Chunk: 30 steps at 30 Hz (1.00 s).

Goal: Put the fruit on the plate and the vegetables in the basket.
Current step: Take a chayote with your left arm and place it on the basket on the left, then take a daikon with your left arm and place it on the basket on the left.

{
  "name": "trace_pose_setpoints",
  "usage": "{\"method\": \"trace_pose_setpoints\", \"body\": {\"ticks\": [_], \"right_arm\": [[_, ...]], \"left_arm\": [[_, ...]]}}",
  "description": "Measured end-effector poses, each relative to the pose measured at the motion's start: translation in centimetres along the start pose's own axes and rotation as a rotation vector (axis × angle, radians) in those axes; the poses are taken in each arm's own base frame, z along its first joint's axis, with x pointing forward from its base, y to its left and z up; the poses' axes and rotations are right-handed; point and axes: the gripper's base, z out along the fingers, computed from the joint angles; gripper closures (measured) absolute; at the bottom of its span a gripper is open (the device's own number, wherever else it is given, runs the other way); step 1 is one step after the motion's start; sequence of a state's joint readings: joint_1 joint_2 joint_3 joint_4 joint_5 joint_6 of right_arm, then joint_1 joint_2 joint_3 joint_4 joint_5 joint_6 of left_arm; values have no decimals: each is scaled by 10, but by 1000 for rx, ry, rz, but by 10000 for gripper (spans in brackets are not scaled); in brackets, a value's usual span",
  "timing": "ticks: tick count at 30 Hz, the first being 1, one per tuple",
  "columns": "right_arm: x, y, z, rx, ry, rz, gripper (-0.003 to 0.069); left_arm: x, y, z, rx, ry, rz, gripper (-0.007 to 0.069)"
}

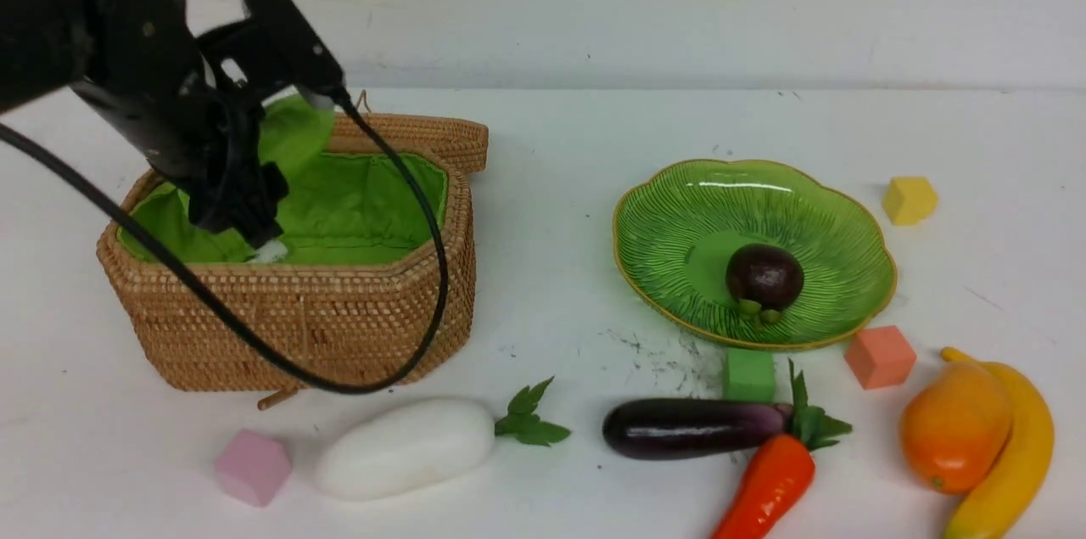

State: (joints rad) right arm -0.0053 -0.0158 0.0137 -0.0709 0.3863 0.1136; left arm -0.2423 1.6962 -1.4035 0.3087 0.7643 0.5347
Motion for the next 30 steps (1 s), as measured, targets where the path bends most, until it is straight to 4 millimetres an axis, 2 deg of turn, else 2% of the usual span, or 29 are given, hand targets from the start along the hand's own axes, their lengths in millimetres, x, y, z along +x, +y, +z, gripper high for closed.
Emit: {"method": "trace_pose_setpoints", "body": {"ticks": [3,8,11,15,21,25,27,30], "right_arm": [[0,0,0,0,0,0,414],[0,0,0,0,0,0,414],[0,0,0,0,0,0,414],[0,0,0,0,0,0,414],[0,0,0,0,0,0,414],[0,0,0,0,0,0,414],[0,0,0,0,0,0,414],[0,0,0,0,0,0,414]], "left_arm": [[-2,-4,17,18,6,5,156],[-2,-8,25,43,14,-10,144],[-2,-10,24,65,15,-32,22],[-2,-10,19,80,3,-60,-37],[-1,-9,-15,132,-43,-112,-13],[-2,-13,-54,184,-116,-143,26],[-2,-22,-73,255,-122,-155,43],[-4,-47,-89,420,-86,-138,51]]}}
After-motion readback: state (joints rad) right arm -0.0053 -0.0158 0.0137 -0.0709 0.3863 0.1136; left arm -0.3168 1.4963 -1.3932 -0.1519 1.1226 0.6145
